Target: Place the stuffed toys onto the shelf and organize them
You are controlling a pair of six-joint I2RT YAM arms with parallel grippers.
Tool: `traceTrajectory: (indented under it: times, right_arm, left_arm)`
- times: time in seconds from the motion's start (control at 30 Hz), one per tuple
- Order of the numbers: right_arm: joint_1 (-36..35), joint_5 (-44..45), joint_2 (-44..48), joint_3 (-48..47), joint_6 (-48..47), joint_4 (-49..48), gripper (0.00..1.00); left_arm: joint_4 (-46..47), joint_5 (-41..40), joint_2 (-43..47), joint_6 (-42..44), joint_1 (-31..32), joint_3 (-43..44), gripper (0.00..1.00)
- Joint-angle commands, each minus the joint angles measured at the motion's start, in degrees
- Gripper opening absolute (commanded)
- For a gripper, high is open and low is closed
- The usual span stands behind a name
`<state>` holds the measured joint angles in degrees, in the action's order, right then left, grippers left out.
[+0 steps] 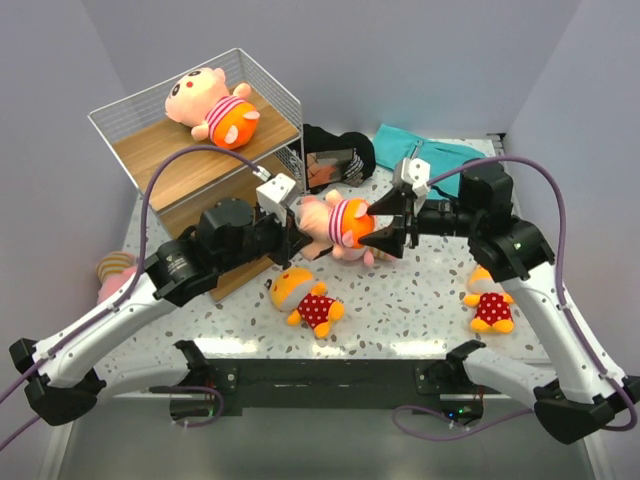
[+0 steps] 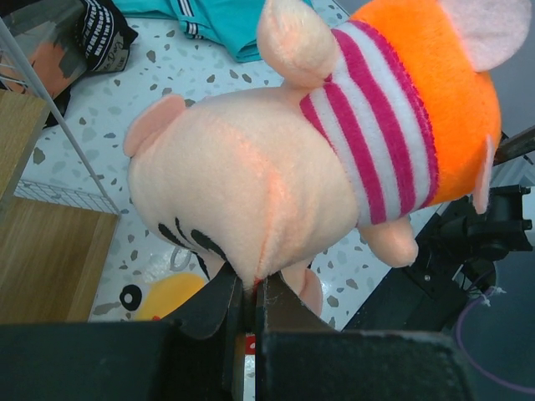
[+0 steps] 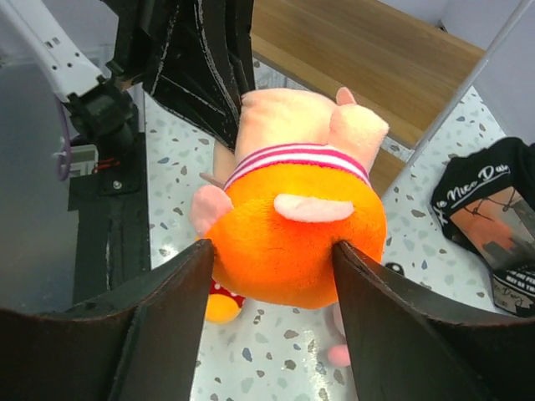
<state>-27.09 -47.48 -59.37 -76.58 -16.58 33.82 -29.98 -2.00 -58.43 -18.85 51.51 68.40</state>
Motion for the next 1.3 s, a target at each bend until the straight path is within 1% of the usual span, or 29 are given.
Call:
traceTrajectory:
  times: [0.0,0.03,0.07,0.1,0.13,0.17,0.23,0.33,0.43,0.47,0.53,0.57,0.63,0.67,0.73,0.77,0.83,0.93,1.1,1.13,1.17,1.27]
  right_arm:
    - [-3.9,10.1,0.0,0.3,-1.2,-1.3,0.52]
    - [-4.0,11.2,0.1,0.5,-0.7,-1.8,0.43]
    - [-4.2,12.7,0.3,0.5,-0.4,-2.2,0.40]
    - [-4.2,13.0,0.7,0.5,-0.4,-2.3,0.28]
    - [-4.2,13.4,0.8,0.2,-0.4,-2.5,0.19]
    - [-4.2,14.3,1.2,0.2,0.0,-3.3,0.00]
    - [-4.3,15.1,2.6,0.9,0.8,-5.2,0.00]
    - [-4.2,14.8,4.3,1.3,2.0,-5.7,0.00]
    - [-4.2,16.7,5.5,1.0,4.5,-6.9,0.00]
    - [-4.2,17.7,5.8,0.7,5.0,-6.9,0.00]
    - [-4.2,20.5,6.6,-0.1,6.2,-6.8,0.00]
    - [-4.1,21.2,6.9,-0.4,6.5,-6.8,0.00]
    - [-4.3,23.0,7.4,-1.2,7.5,-6.5,0.00]
    - [-4.1,23.5,7.9,-1.5,8.0,-6.6,0.00]
    - [-4.2,24.6,8.4,-2.3,9.0,-6.1,0.00]
    - [-4.2,25.1,8.7,-2.6,9.4,-5.9,0.00]
    - [-4.2,27.5,9.0,-4.1,10.5,-5.2,0.00]
    - [-4.2,31.5,8.6,-7.5,12.0,-4.1,0.00]
    - [-4.2,33.9,6.3,-13.8,16.1,-4.9,0.00]
    - [-4.2,34.4,5.9,-14.7,16.1,-5.2,0.00]
    - [-4.2,34.6,5.0,-16.4,19.1,-6.0,0.00]
    - [-4.2,35.4,4.0,-18.5,21.5,-8.3,0.00]
  left_arm:
    - [3.1,1.7,-0.3,0.3,0.3,3.3,0.00]
    - [2.9,1.7,-0.5,0.2,0.3,3.5,0.00]
    - [2.7,1.7,-0.5,0.1,0.3,3.6,0.00]
    - [2.2,1.6,-0.7,0.1,0.3,4.1,0.00]
    - [1.9,1.7,-0.8,0.2,0.3,4.4,0.00]
    - [1.8,1.6,-0.8,0.4,0.3,4.7,0.00]
    - [1.9,1.7,-0.5,0.6,0.3,4.8,0.00]
    - [2.2,1.7,-0.1,0.7,0.3,4.8,0.01]
    - [3.0,1.3,1.0,0.8,0.3,4.1,0.23]
    - [3.2,1.1,1.3,0.7,0.3,3.9,0.36]
    - [3.2,0.8,2.2,0.7,0.3,3.9,0.49]
    - [3.3,0.6,2.5,0.5,0.3,3.8,0.58]
    - [4.2,0.2,4.3,0.0,0.3,2.8,0.67]
    - [4.8,0.3,4.9,-0.1,0.3,1.3,0.76]
    - [6.5,0.1,6.6,-0.5,0.3,-0.5,0.84]
    - [6.9,-0.1,7.0,-0.5,0.3,-0.8,0.90]
    - [7.7,0.1,7.6,-0.2,0.3,-1.9,0.96]
    - [8.3,0.9,7.6,0.2,0.3,-3.6,1.00]
    - [9.3,5.8,5.4,1.0,0.3,-5.6,1.00]
    - [9.1,6.2,4.7,1.1,0.3,-6.1,1.00]
    - [9.1,6.5,4.6,1.4,0.3,-6.3,1.00]
    - [9.3,6.8,4.6,2.2,0.3,-8.0,1.00]
